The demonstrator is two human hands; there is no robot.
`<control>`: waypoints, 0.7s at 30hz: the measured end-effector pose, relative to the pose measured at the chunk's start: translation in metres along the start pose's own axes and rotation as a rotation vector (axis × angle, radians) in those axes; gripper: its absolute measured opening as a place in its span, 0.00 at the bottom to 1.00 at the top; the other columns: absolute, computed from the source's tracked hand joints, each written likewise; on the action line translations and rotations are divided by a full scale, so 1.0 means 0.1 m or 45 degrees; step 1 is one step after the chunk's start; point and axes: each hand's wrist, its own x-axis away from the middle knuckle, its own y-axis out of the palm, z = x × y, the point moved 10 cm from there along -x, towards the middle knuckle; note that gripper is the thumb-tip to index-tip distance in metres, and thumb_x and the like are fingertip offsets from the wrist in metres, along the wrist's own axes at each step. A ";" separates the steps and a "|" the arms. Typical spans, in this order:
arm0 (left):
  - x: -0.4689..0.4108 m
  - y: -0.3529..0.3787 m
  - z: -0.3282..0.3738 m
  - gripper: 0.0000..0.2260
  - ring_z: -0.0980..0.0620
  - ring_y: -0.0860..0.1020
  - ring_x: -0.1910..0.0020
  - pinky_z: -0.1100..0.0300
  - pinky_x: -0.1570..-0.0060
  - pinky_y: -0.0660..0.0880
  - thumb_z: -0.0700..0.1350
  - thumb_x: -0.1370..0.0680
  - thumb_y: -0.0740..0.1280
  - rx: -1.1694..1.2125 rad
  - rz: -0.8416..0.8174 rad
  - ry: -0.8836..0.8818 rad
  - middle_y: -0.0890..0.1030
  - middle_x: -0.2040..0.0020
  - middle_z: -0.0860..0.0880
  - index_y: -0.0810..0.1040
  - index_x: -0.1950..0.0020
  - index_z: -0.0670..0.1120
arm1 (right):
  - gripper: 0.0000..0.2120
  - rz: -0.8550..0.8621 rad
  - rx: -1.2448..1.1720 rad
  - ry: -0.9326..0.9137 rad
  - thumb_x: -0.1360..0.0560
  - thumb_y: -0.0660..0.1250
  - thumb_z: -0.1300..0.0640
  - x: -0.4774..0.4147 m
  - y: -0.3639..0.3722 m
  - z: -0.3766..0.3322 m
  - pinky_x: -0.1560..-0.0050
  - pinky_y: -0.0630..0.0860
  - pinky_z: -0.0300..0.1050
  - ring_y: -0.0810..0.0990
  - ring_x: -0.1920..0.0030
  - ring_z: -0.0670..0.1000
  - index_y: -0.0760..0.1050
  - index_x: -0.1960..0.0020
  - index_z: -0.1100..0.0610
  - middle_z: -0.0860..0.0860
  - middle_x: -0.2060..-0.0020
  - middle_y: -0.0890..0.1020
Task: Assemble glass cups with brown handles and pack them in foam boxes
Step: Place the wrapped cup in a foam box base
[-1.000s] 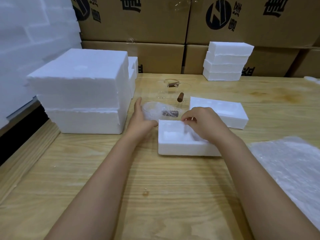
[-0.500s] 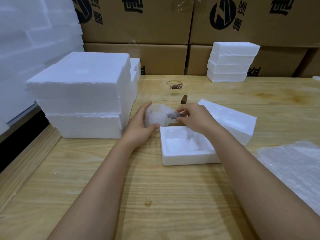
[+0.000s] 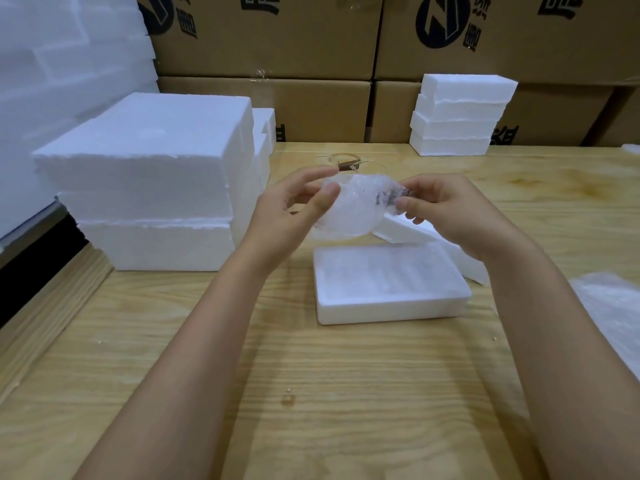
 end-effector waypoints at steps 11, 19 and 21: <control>0.11 0.23 -0.06 0.13 0.54 0.82 0.62 0.59 0.56 0.80 0.44 0.41 0.80 -0.126 -0.400 -0.184 0.83 0.61 0.49 0.82 0.61 0.44 | 0.06 -0.356 0.037 0.141 0.29 0.71 0.67 0.21 0.00 0.20 0.56 0.74 0.43 0.77 0.59 0.51 0.80 0.55 0.59 0.54 0.61 0.84; 0.12 0.20 -0.15 0.10 0.58 0.81 0.61 0.64 0.53 0.78 0.39 0.38 0.81 -0.393 -0.516 -0.177 0.83 0.62 0.53 0.82 0.62 0.46 | 0.08 -0.362 0.121 0.222 0.33 0.75 0.68 0.21 0.17 0.29 0.41 0.74 0.58 0.80 0.55 0.58 0.81 0.59 0.57 0.62 0.56 0.83; 0.12 0.18 -0.19 0.10 0.56 0.81 0.60 0.61 0.50 0.78 0.40 0.38 0.81 -0.414 -0.507 -0.180 0.83 0.61 0.51 0.83 0.61 0.47 | 0.08 -0.360 0.155 0.222 0.34 0.76 0.67 0.20 0.21 0.31 0.42 0.75 0.54 0.81 0.56 0.57 0.81 0.58 0.58 0.63 0.54 0.83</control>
